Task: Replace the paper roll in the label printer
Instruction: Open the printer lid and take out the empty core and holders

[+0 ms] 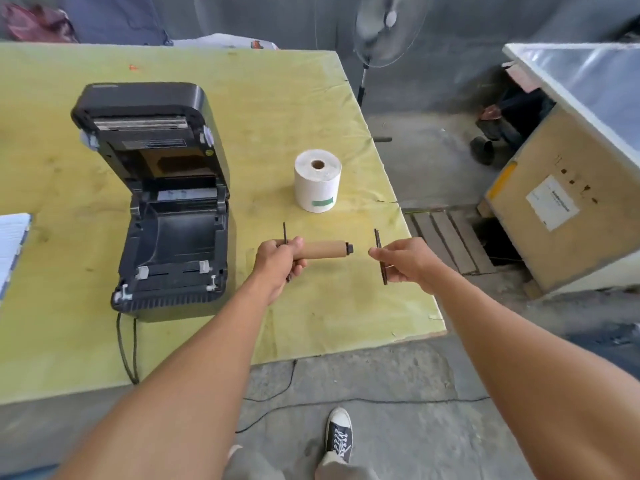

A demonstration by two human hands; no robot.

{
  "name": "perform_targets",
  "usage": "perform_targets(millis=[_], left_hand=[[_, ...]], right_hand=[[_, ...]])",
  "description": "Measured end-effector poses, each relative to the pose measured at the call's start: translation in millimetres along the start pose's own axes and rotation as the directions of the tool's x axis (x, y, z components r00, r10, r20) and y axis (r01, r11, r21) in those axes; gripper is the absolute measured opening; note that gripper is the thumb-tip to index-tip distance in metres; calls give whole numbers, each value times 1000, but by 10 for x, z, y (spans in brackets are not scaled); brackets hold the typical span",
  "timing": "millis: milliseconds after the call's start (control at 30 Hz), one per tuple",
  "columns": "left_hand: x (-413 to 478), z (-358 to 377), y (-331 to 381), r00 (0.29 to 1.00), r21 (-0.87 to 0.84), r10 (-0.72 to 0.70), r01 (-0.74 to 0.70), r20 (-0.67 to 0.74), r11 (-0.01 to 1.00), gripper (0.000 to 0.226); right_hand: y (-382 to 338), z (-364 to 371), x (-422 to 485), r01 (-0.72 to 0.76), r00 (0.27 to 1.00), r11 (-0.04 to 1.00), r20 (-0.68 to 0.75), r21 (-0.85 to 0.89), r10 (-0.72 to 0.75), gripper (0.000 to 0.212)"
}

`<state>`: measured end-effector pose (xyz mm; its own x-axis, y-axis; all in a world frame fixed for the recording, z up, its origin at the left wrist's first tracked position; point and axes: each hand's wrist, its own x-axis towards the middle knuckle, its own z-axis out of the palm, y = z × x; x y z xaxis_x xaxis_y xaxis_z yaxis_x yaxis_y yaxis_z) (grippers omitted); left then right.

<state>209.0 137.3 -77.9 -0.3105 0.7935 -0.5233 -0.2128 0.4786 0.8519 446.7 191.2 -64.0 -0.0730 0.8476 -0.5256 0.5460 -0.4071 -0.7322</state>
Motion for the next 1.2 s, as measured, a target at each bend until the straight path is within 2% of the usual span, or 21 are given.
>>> perform_targets(millis=[100, 167, 300, 567, 633, 667, 733, 800, 933, 1100, 1200], left_hand=[[62, 61, -60, 999, -11, -27, 27, -22, 1000, 14], [96, 87, -94, 999, -14, -45, 45, -30, 999, 13], [135, 57, -165, 996, -21, -72, 71, -52, 997, 16], [144, -33, -137, 996, 5, -75, 75, -44, 997, 14], [152, -49, -96, 997, 13, -68, 69, -34, 998, 15], [163, -55, -78, 997, 14, -67, 67, -31, 998, 15], [183, -65, -47, 997, 3, -72, 72, -27, 997, 15], [192, -63, -22, 997, -13, -79, 79, -17, 997, 15], [179, -20, 24, 996, -38, -85, 85, 9, 996, 12], [184, -28, 43, 996, -43, -91, 92, 22, 995, 7], [196, -57, 42, 995, -47, -92, 93, 23, 995, 8]], right_hand=[[72, 153, 28, 14, 993, 925, -107, -380, -59, 49], [129, 286, -1, -2, 988, 880, -137, -475, -71, 36], [240, 497, 13, -18, 976, 825, -189, -565, -108, 33], [226, 469, 96, -43, 972, 857, -218, -514, -83, 46], [181, 439, 132, -23, 957, 892, -268, -452, -111, 41], [147, 415, 159, -1, 953, 931, -282, -364, -109, 37], [73, 385, 176, 45, 978, 999, -203, -12, -46, 33], [2, 402, 116, -11, 1000, 953, -24, 302, 19, 36], [-22, 509, 83, -35, 996, 912, 86, 409, 0, 29], [-47, 547, 102, -20, 996, 887, 84, 461, -22, 18], [-101, 516, 116, -33, 999, 875, 32, 484, 20, 17]])
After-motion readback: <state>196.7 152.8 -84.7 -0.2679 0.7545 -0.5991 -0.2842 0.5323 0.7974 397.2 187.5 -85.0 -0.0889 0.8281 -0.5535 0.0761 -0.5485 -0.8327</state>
